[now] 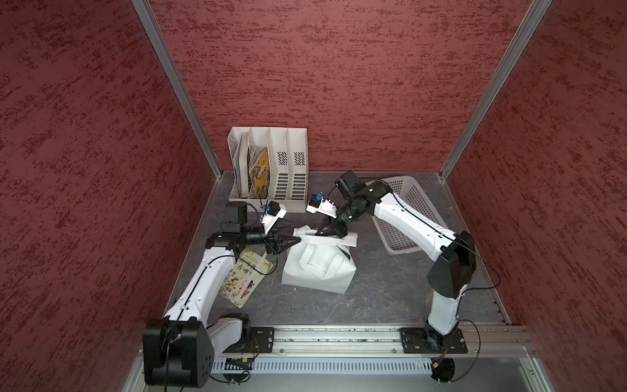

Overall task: Place the ice pack in the delivery bag
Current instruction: Seal the delivery bag at the center of the board.

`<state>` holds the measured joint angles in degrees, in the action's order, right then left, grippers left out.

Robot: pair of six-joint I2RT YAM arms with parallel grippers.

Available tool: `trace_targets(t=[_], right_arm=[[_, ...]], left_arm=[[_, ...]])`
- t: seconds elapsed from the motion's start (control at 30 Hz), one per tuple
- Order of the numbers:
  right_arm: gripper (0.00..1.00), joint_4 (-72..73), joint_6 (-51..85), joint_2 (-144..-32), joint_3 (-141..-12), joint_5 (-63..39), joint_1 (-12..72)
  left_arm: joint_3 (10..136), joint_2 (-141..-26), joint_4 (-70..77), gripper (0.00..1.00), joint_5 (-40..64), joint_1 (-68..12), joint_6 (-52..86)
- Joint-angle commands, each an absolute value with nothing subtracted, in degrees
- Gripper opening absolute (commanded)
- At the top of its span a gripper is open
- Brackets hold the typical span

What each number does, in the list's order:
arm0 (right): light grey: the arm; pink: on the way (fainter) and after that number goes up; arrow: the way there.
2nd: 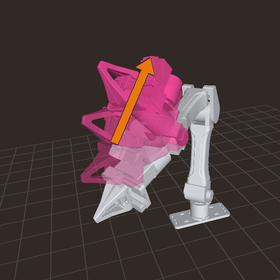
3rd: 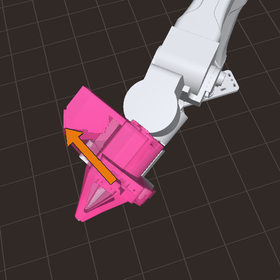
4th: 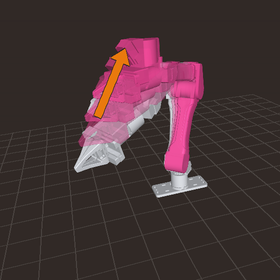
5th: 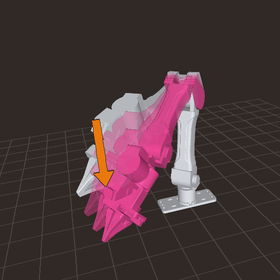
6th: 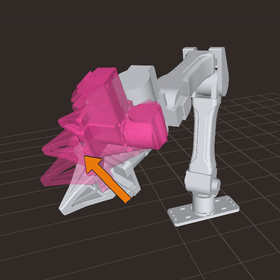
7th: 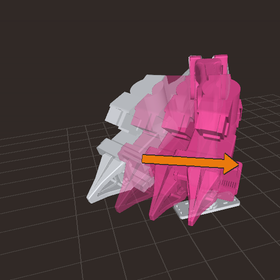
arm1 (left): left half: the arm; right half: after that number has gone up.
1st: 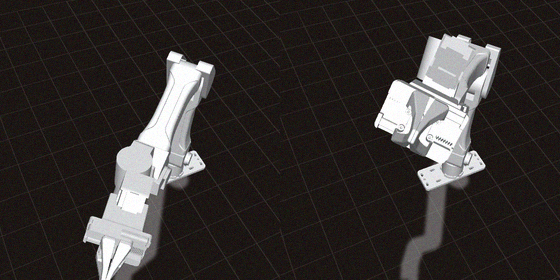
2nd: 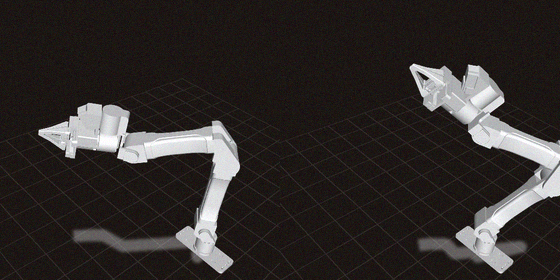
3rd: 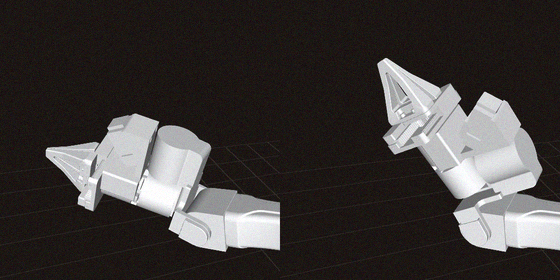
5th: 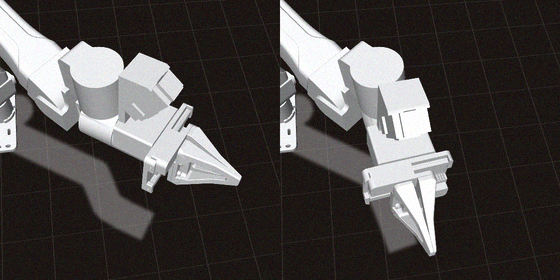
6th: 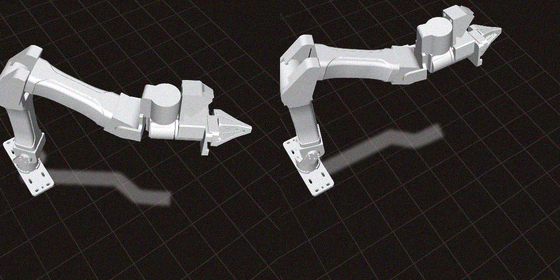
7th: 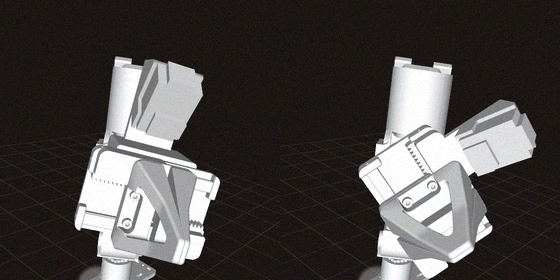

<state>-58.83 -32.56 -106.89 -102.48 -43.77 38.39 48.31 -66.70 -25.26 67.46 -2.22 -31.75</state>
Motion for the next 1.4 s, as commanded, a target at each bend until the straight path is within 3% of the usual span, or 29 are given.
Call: trace_targets(t=[0.0,0.17,0.27,0.37,0.4,0.47,0.53,0.63,0.7,0.8,0.97,1.07,1.23,1.37], right_arm=[[0.0,-55.4,-36.0,-103.5,-100.0,-44.9,38.3],[0.0,-53.4,-35.7,-102.5,-99.1,-43.3,38.4],[0.0,-52.7,-35.4,-102.3,-98.9,-42.9,38.4],[0.0,-51.1,-33.9,-101.7,-98.4,-41.9,38.4],[0.05,-50.3,-32.8,-101.4,-98.2,-41.2,38.4],[0.14,-48.0,-29.3,-100.1,-97.2,-39.5,38.1],[0.37,-43.8,-23.4,-97.1,-94.8,-37.0,36.8],[0.58,-34.0,-15.1,-89.1,-87.4,-35.3,32.9],[0.8,-25.7,-11.5,-79.9,-79.8,-33.1,30.7],[0.91,-14.8,-11.2,-67.6,-67.9,-31.9,30.1],[0.94,-1.9,-3.5,-49.9,-47.0,-32.2,30.1],[0.92,1.7,3.3,-44.8,-39.2,-32.7,31.5],[0.88,-0.1,0.4,-50.5,-39.7,-26.7,39.8],[0.74,-0.4,-0.1,-56.8,-41.8,-23.1,41.2]], left_arm=[[51.9,-69.1,-24.4,0.67,69.5,-3.5,-33.0],[54.1,-73.0,-26.2,0.63,71.3,-6.3,-34.8],[55.3,-75.2,-28.4,0.42,72.3,-6.6,-36.5],[57.3,-77.4,-33.1,0.13,73.0,-6.6,-40.0],[57.8,-78.0,-34.3,0.01,73.2,-6.4,-40.8],[57.8,-78.5,-35.1,0.0,73.8,-5.7,-41.0],[57.1,-78.3,-33.4,0.0,74.4,-4.7,-39.7],[56.1,-77.4,-31.0,0.0,74.7,-3.6,-37.5],[55.5,-76.9,-29.6,0.0,74.8,-3.3,-35.9],[54.5,-76.6,-26.8,0.0,74.9,-3.1,-33.2],[53.9,-77.3,-24.6,0.0,74.8,-3.0,-30.2],[54.1,-77.6,-24.6,0.0,74.8,-3.0,-29.4],[54.3,-77.4,-24.3,0.0,74.8,-3.1,-28.3],[54.3,-76.9,-25.1,0.0,74.7,-3.0,-28.2]])
